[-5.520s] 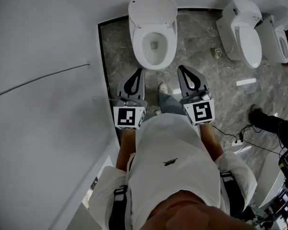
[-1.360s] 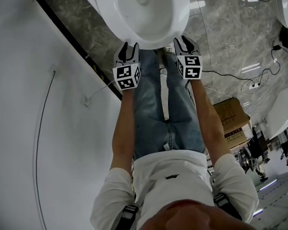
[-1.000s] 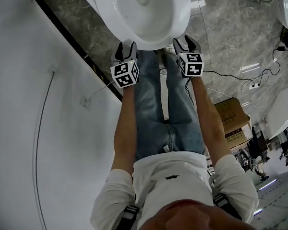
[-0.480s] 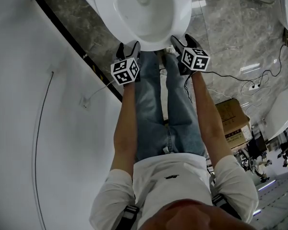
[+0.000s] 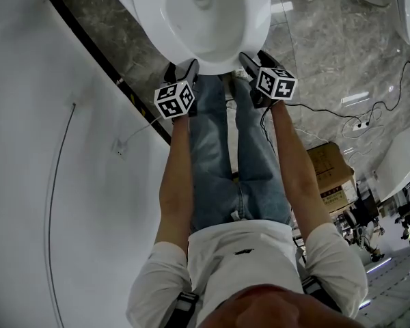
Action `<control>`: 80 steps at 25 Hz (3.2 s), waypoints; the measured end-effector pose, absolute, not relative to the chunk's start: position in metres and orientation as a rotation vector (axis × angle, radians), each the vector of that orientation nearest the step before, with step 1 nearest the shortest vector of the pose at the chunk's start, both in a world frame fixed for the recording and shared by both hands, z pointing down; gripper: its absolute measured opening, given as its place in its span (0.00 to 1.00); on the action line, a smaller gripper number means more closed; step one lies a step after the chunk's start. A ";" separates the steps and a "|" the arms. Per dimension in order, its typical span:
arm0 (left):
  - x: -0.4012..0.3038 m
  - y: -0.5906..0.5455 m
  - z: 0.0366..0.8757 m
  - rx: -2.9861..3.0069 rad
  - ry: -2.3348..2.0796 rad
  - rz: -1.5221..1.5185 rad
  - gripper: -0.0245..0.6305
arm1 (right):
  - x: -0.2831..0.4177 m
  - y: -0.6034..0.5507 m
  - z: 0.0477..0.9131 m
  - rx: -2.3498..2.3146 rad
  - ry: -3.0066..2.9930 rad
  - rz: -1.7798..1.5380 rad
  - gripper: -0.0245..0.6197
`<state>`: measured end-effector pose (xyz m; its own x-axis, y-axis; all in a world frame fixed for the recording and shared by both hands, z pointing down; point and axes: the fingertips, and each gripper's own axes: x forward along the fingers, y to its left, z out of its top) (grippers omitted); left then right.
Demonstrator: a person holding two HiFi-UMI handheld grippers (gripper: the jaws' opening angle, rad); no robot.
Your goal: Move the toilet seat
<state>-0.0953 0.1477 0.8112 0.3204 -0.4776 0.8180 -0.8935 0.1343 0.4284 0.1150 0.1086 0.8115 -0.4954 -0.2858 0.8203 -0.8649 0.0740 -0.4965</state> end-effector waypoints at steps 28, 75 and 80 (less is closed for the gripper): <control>-0.097 0.145 0.741 1.547 -1.363 0.383 0.51 | 0.113 0.110 0.726 1.255 -1.949 1.239 0.44; -0.123 0.081 0.583 1.682 -1.527 0.130 0.56 | 0.096 0.037 0.559 1.522 -2.130 1.186 0.44; -0.117 0.078 0.560 1.803 -1.525 0.201 0.55 | 0.095 0.028 0.549 1.538 -2.149 1.206 0.44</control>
